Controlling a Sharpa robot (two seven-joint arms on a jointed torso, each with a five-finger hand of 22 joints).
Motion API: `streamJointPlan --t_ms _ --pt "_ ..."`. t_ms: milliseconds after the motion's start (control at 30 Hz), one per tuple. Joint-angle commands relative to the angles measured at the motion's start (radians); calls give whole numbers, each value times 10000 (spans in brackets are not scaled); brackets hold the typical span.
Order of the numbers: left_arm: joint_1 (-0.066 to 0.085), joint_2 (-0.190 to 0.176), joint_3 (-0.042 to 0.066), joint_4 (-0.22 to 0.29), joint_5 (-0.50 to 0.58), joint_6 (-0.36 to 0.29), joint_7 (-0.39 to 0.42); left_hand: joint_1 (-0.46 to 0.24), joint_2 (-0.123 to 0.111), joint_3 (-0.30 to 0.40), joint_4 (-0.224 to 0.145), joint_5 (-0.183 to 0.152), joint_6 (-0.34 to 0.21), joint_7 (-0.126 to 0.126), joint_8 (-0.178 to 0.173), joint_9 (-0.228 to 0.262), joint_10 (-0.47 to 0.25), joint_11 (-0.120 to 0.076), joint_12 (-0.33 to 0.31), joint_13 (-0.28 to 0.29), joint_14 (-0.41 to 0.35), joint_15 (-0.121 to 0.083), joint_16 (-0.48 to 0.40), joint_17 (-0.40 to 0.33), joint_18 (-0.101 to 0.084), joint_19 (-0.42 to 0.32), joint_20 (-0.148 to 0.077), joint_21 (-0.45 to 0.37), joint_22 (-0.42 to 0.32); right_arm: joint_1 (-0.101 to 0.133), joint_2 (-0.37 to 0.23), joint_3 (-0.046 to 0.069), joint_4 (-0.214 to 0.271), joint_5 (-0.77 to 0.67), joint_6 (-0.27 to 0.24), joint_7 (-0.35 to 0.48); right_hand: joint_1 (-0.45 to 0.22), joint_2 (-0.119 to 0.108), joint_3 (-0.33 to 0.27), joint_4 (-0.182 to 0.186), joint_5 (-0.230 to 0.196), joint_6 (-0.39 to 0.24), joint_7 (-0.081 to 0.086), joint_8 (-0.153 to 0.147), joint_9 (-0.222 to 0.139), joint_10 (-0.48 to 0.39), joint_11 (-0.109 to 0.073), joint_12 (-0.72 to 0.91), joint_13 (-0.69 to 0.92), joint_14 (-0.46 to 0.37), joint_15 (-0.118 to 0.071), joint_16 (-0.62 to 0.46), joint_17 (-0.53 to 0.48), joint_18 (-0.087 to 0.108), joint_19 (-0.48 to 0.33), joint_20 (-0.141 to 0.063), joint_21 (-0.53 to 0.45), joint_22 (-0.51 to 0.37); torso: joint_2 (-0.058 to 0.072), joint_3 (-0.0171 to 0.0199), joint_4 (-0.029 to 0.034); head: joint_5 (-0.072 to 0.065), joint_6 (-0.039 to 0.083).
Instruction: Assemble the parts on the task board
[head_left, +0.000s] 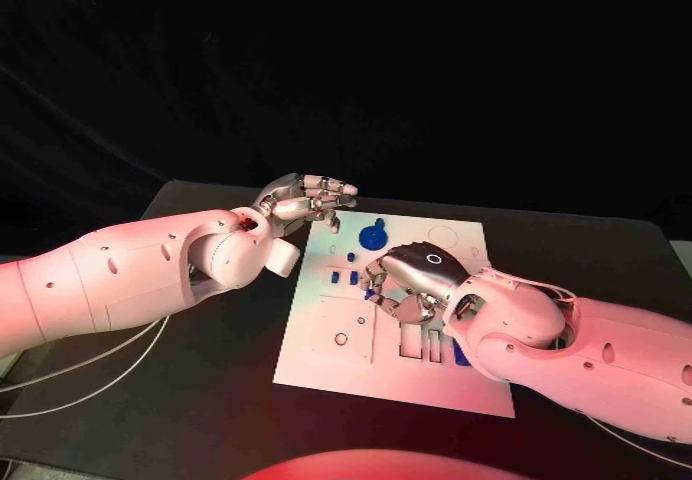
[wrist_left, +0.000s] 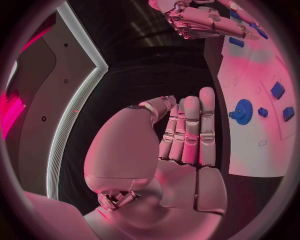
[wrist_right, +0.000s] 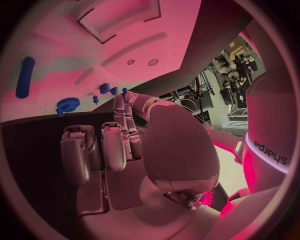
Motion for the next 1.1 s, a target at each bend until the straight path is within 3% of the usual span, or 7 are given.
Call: streamJointPlan --t_ms 33,367,867,1100 --pt "6 51 3 31 -24 53 150 -18 29 -16 -48 60 -41 -17 56 10 -81 -17 51 17 -59 15 57 -11 60 -11 54 -42 -15 -138 132 -20 -112 -83 206 131 -79 2 -24 -55 55 20 34 58 15 87 -4 -63 -10 476 -96 -4 -2 -49 708 -55 -20 2256 17 0 6 148 -100" --pt "8 95 3 42 -26 57 113 -19 37 -16 -48 59 -34 -19 66 14 -77 -20 68 22 -60 14 61 -12 61 -13 55 -44 -16 -474 309 -48 -316 -175 290 127 -82 2 -24 -55 56 17 35 57 15 86 -3 -65 -11 476 -96 -5 -5 -50 710 -55 -15 2259 11 3 12 247 -226" --pt "11 92 3 50 -26 116 102 -32 43 -22 -46 57 -26 -20 85 21 -77 -23 105 33 -65 14 71 -17 63 -17 59 -50 -19 -665 398 -88 -567 -342 329 74 -100 0 -27 -59 60 3 40 50 14 83 2 -76 -14 475 -92 -5 -6 -48 706 -53 -25 2255 12 9 13 319 -292" --pt "11 85 3 45 -26 139 75 -37 43 -23 -44 57 -26 -20 86 21 -79 -23 109 34 -66 14 72 -18 63 -18 60 -51 -19 -699 435 -90 -611 -362 332 73 -100 0 -27 -59 60 3 40 50 14 83 2 -76 -14 475 -92 -5 -6 -48 706 -53 -25 2255 8 11 12 290 -317"
